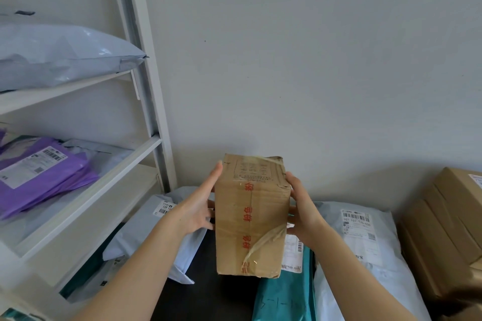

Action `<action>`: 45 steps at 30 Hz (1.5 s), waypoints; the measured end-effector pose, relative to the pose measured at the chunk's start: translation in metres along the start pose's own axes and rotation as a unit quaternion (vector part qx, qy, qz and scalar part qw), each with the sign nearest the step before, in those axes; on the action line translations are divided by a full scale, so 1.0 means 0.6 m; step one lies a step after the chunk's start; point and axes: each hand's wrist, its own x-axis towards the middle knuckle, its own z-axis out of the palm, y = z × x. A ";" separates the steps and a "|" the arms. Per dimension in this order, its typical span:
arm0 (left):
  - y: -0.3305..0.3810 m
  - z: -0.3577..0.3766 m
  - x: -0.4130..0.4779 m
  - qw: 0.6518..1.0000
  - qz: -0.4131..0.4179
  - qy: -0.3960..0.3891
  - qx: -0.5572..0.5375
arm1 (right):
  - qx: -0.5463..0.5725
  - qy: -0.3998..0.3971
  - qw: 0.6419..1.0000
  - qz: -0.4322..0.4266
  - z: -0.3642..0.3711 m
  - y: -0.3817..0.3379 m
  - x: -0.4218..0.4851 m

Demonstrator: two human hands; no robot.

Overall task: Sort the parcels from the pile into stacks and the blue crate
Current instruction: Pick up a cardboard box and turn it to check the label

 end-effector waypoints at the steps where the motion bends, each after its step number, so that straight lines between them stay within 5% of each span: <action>1: 0.002 -0.002 -0.003 1.000 -0.005 -0.005 0.009 | -0.012 -0.011 1.000 0.003 0.000 -0.002 -0.001; 31: 0.007 0.009 -0.009 0.999 0.007 0.032 0.015 | -0.044 -0.007 0.999 -0.011 0.039 -0.027 -0.001; 36: 0.009 0.003 -0.004 1.000 0.005 0.007 0.005 | 0.029 -0.020 0.999 -0.005 0.018 -0.022 0.005; 45: 0.003 0.025 0.003 0.990 0.085 0.094 0.060 | 0.214 -0.082 0.973 -0.028 -0.017 -0.007 -0.006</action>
